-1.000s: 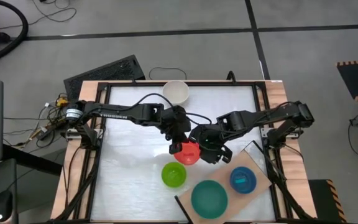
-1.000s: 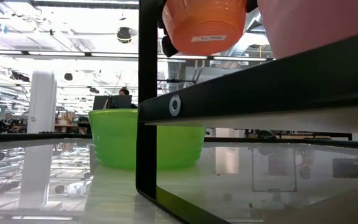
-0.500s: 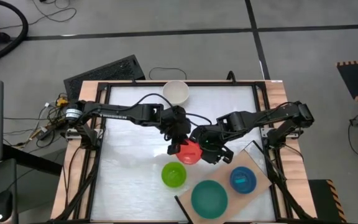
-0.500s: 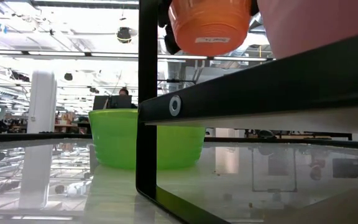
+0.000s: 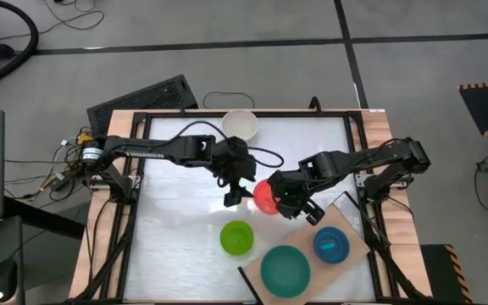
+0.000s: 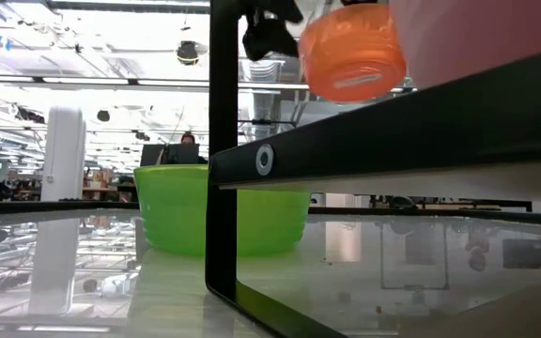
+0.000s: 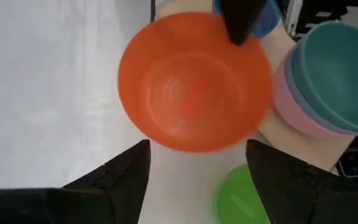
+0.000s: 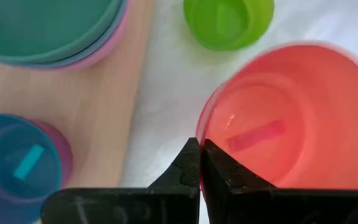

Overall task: Place and stack bowls onto a shelf
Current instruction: Stack the orange bowl on top of the blue bowl on the shelf

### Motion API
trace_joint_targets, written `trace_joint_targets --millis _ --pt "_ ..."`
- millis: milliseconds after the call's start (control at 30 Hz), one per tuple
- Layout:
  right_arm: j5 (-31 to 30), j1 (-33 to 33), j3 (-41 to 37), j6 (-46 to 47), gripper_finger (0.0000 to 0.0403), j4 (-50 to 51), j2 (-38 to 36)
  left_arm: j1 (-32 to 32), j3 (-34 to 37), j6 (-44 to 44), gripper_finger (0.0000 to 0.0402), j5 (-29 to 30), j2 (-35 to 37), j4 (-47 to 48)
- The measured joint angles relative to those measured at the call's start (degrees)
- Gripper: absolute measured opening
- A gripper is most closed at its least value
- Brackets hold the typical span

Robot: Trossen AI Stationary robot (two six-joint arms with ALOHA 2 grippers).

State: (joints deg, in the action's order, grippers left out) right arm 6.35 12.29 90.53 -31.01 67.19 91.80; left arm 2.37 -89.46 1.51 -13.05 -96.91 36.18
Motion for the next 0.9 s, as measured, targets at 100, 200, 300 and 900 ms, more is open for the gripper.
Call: trace_joint_targets --millis 100,200,300,900 --pt "-4.01 1.61 -0.05 6.02 0.0022 1.52 -2.14 0.30 -3.53 -1.45 0.0249 2.01 0.92 2.66" --pt "-6.40 4.05 -0.03 15.17 0.0022 3.94 -5.67 0.40 -7.46 -2.33 0.0249 4.86 1.01 5.82" --pt "-10.66 8.77 0.05 26.22 0.0022 7.46 -9.30 0.31 -10.29 -3.90 0.0249 7.34 1.06 7.05" --pt "-24.35 45.33 0.01 83.44 0.0022 16.96 -1.27 0.51 -12.49 -4.94 0.0249 9.22 2.20 8.44"
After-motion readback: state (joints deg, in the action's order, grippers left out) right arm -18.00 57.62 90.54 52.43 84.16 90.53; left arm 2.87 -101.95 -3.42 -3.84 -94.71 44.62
